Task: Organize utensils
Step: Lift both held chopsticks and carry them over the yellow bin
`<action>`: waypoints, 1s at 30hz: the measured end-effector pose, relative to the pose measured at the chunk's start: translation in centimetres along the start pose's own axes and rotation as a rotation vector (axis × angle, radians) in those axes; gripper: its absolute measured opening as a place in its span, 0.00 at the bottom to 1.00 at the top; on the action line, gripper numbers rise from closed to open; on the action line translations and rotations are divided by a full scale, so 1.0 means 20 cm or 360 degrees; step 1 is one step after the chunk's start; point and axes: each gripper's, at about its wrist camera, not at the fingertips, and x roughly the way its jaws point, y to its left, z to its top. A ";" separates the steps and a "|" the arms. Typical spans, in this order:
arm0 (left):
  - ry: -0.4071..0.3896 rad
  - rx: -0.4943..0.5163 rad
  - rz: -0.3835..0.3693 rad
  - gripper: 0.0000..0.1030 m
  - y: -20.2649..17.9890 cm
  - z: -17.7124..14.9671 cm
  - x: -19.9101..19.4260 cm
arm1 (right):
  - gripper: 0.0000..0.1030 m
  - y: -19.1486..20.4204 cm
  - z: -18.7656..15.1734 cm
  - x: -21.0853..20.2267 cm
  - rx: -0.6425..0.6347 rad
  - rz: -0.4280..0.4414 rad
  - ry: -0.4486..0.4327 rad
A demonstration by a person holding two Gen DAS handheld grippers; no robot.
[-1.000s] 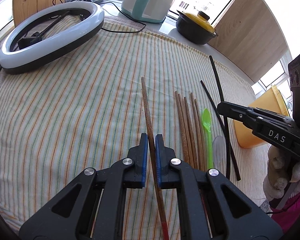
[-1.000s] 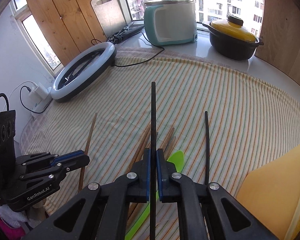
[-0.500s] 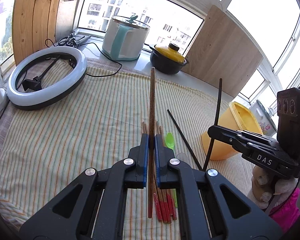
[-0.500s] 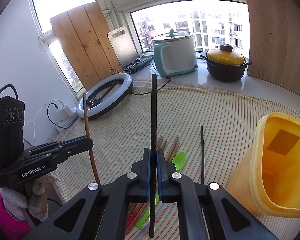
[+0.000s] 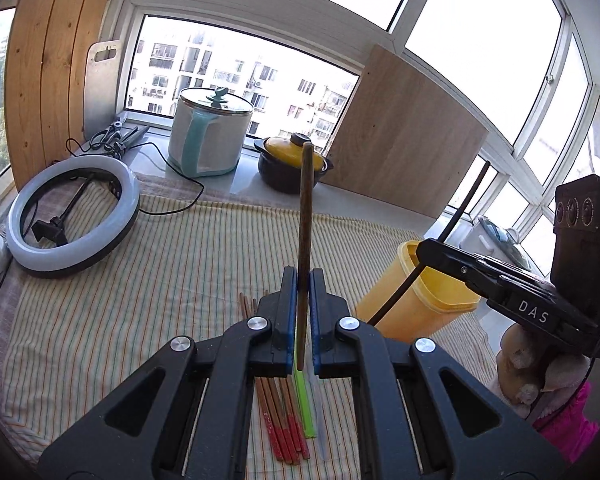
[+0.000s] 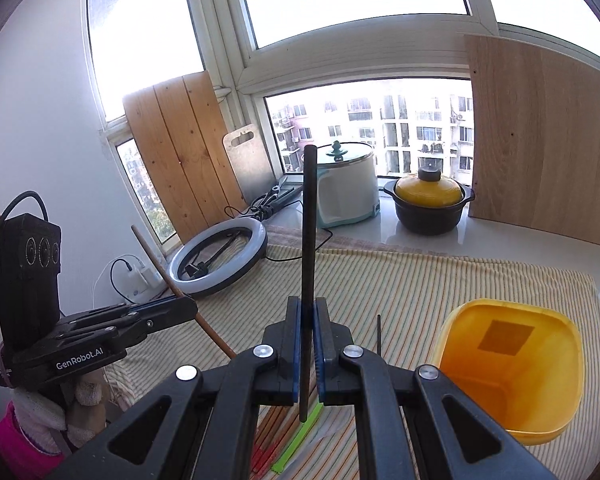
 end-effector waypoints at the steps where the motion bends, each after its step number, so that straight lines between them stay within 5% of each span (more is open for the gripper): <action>1: -0.0011 0.0004 -0.0011 0.03 -0.01 0.01 -0.01 | 0.03 -0.01 0.02 -0.02 0.0003 -0.0004 -0.0019; 17: -0.0193 0.0084 -0.0195 0.03 -0.31 0.20 -0.06 | 0.03 -0.20 0.21 -0.41 0.0109 -0.0114 -0.0314; 30: -0.0230 0.0146 -0.0327 0.03 -0.54 0.28 0.00 | 0.03 -0.42 0.21 -0.62 0.0202 -0.0279 -0.0422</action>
